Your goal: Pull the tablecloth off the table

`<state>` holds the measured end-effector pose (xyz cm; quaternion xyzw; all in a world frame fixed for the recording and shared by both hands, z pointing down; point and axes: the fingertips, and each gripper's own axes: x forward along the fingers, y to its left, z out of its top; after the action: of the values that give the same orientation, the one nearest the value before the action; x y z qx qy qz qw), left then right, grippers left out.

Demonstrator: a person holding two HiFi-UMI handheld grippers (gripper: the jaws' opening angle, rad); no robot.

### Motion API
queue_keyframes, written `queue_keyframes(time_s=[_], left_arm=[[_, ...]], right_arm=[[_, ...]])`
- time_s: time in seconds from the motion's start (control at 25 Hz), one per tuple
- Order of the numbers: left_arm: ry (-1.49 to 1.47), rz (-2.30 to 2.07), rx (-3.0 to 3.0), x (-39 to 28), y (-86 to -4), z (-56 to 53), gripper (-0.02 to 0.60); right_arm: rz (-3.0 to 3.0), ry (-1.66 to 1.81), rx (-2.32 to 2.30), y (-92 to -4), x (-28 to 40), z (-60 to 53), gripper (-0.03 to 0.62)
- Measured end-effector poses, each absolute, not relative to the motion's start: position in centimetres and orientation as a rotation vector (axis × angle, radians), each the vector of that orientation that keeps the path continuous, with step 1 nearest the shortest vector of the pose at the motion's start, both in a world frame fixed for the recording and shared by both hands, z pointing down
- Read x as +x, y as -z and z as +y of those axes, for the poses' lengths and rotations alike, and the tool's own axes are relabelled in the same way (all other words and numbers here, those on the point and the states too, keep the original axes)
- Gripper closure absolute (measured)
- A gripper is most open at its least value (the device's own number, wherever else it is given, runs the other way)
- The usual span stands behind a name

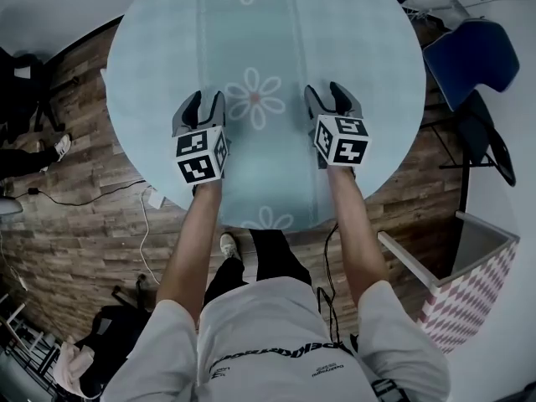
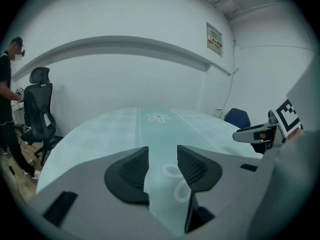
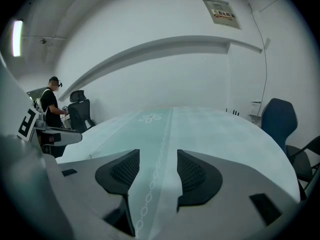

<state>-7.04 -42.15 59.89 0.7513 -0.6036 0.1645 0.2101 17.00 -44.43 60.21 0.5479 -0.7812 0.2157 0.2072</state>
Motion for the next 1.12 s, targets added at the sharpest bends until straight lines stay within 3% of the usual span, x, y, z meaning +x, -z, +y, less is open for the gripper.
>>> queue_keyframes(time_s=[0.36,1.12], left_arm=[[-0.538,-1.640,2.020,-7.5,-63.8,-44.6,0.350],[-0.748,-1.545,1.929,-9.5,-69.9,-47.4,0.339]], right_arm=[[-2.116,-0.624,1.487,-63.3,17.5,-46.7,0.327],[-1.956,-0.657,1.421,-68.9,19.3,-49.5,0.312]])
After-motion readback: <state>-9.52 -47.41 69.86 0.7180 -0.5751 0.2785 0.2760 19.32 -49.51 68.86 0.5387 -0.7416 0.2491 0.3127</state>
